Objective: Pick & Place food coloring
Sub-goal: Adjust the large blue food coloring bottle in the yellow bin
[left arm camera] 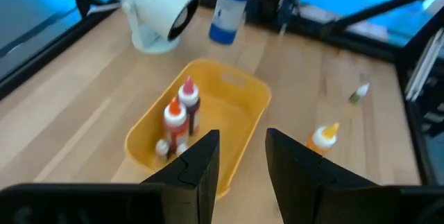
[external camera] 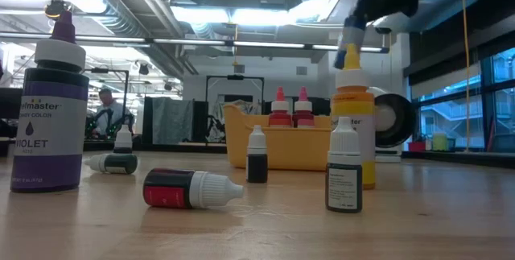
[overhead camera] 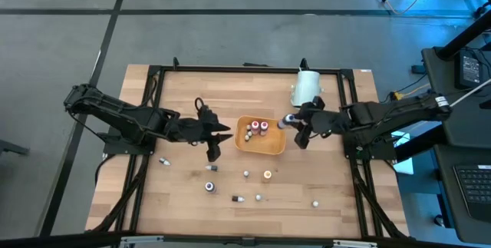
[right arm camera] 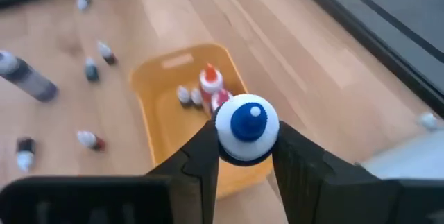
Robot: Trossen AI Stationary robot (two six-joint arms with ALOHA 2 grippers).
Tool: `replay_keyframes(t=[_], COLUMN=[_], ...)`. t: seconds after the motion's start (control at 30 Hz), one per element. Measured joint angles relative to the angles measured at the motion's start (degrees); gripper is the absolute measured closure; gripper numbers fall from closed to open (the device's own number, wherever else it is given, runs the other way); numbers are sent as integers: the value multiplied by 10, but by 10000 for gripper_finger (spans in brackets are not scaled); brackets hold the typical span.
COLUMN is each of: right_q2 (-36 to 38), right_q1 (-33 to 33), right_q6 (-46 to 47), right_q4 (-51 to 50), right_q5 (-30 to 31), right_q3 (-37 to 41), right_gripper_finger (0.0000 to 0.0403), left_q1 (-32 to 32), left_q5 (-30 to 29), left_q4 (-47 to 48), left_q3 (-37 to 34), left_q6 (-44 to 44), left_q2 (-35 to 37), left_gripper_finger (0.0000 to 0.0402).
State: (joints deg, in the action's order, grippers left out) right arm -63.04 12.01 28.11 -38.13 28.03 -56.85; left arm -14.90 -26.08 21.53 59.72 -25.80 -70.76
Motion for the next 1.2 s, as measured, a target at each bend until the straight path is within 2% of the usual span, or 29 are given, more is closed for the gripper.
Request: replay_keyframes(t=[0.13,0.3,0.43,0.6,0.83,1.2], right_q2=[-28,-103,-168,-228,-267,-274], right_q1=[0,-2,-15,-30,-52,-56], right_q6=[-1,-17,-30,-31,-31,-50], right_q4=[14,28,51,71,93,89], right_q5=[4,6,-25,-30,-47,-52], right_q3=[0,0,0,1,1,1], right_gripper_finger=[290,290,290,275,279,239], left_q1=[0,0,0,0,0,0], left_q5=[-2,-7,-13,-13,-8,4], left_q4=[-30,-40,-40,-40,-38,-37], left_q3=[0,0,0,0,0,0], left_q6=[1,0,0,-5,-6,-5], left_q2=[0,0,0,0,0,0], left_gripper_finger=[288,288,288,288,288,288])
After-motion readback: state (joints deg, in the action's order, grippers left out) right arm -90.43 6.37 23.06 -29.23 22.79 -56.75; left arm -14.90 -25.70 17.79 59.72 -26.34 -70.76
